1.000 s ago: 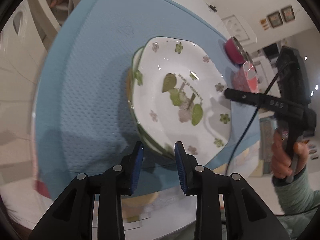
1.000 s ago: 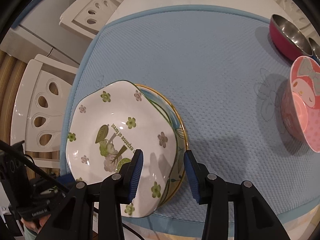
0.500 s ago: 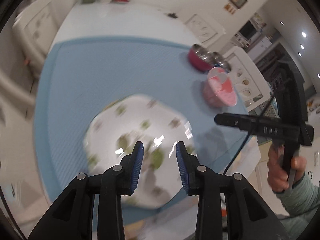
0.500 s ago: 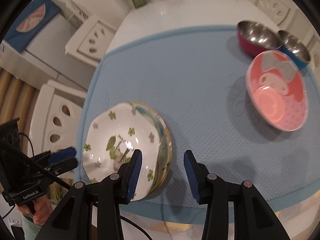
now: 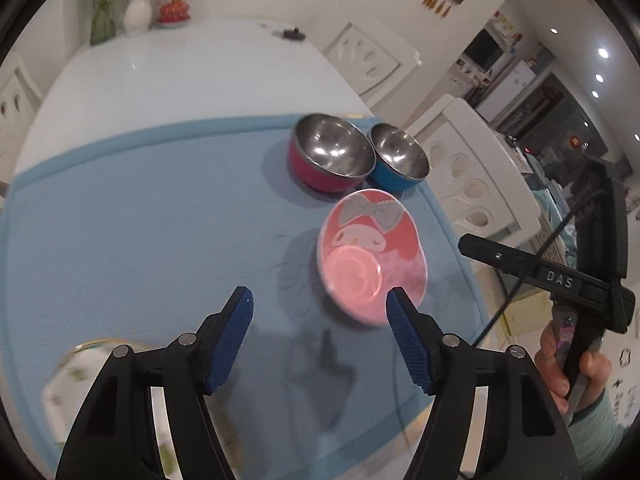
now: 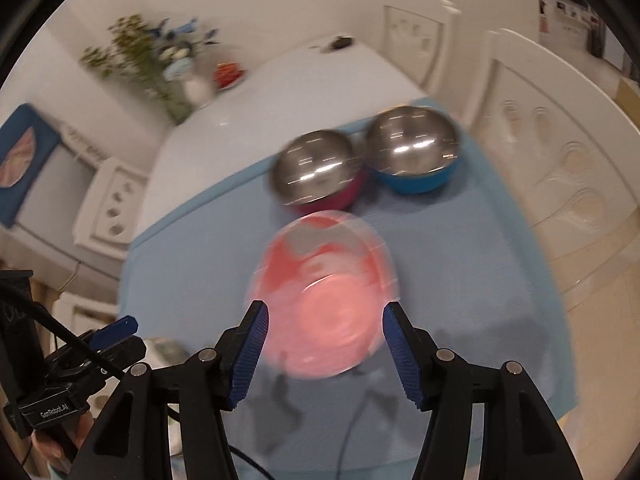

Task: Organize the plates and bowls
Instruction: 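Move both grippers to the pink bunny-face bowl and pinch its rim, then lift the pink bowl with both grippers and carry it toward the plate stack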

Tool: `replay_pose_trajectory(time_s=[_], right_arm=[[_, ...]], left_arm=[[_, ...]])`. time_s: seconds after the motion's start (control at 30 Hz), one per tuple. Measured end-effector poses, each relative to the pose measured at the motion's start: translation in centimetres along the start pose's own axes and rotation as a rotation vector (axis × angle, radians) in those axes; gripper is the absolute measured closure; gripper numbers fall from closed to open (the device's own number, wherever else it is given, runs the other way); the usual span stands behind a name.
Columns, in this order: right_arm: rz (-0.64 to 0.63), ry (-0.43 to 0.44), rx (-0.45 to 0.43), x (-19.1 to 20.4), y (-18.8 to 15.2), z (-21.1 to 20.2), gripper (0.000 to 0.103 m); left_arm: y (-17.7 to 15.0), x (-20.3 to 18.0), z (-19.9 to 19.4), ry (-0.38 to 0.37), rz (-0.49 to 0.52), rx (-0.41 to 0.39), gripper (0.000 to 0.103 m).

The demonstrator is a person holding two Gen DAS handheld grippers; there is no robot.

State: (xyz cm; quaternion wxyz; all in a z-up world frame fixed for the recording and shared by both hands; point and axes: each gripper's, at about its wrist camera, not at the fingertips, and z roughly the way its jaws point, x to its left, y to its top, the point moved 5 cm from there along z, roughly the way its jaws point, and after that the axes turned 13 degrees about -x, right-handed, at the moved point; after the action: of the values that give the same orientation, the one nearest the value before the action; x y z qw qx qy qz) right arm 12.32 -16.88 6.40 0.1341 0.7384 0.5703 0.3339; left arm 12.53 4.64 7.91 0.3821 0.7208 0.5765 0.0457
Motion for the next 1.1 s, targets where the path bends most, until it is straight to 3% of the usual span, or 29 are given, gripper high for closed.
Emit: replay_pose_trajectory(time_s=[0.1, 0.33, 0.53, 0.77, 1.1], right_arm=[[-0.036, 0.005, 0.064, -2.2, 0.6, 2.7, 0.046], [-0.156, 0.068, 0.169, -2.4, 0.0, 8.5, 0.048], [-0.233, 0.092, 0.198, -1.4, -0.5, 10.9, 0.066], [-0.269, 0.100, 0.202, -1.0, -1.3, 11.9, 0.091], [-0.262, 0.101, 0.165, -0.1, -0.8, 9.3, 0.093]], left_arm=[[-0.8, -0.9, 3.1, 0.037, -0.029, 0.029, 0.037], [-3.5, 0.6, 7.2, 0.143, -0.148, 0.062, 0.048], [-4.8, 1.6, 7.9, 0.148, -0.229, 0.055, 0.066], [-5.5, 1.6, 8.4, 0.123, -0.252, 0.047, 0.091], [-4.7, 0.5, 7.2, 0.125, -0.293, -0.012, 0.094]])
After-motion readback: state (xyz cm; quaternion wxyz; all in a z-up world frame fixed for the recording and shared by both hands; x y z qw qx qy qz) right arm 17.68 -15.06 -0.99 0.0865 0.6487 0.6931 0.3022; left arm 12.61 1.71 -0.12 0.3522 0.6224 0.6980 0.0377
